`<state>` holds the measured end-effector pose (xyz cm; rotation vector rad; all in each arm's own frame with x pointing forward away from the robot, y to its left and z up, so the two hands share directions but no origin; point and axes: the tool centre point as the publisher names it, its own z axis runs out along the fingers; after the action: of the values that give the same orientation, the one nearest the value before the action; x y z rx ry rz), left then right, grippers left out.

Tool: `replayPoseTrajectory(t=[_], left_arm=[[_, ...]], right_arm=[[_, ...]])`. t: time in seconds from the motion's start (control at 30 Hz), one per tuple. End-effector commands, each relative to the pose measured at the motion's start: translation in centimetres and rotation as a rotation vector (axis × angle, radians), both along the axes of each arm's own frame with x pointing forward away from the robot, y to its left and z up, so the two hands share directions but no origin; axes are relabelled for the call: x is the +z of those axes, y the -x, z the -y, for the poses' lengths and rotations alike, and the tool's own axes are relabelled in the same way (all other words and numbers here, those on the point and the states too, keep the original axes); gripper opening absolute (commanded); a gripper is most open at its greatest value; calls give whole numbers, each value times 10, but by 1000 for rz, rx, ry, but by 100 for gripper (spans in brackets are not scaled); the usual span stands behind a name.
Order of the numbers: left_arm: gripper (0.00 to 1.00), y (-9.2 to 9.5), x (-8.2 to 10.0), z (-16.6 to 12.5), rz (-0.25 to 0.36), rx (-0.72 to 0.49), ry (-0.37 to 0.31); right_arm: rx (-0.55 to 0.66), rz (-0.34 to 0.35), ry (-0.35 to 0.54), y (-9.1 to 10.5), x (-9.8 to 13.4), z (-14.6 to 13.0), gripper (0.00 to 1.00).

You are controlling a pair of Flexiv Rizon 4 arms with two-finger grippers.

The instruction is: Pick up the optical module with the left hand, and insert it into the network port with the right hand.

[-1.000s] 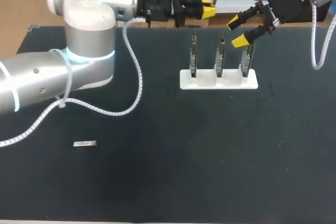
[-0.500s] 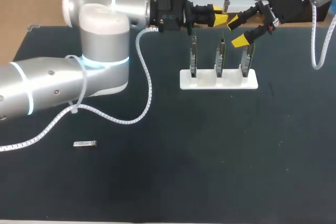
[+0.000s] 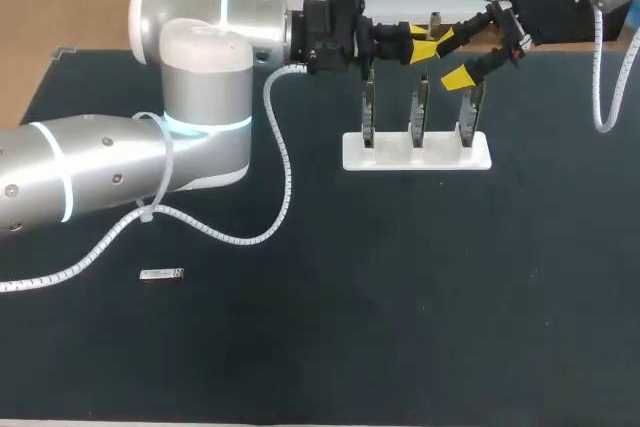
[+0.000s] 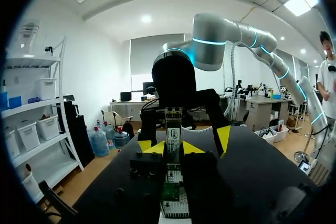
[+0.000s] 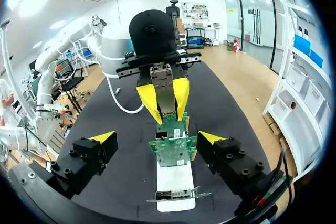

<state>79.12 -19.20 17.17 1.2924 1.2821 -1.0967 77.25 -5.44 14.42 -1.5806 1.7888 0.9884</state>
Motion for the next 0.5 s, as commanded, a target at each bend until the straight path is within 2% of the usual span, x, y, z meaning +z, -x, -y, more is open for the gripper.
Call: replayPoseTrajectory(t=[0.03,0.5], left_arm=[[0,-2,-3,-1,5,-5,4],[0,7,-7,-7,-22,-17,26]], right_arm=[[-3,2,1,1,0,0,100],[-3,2,1,1,0,0,100]])
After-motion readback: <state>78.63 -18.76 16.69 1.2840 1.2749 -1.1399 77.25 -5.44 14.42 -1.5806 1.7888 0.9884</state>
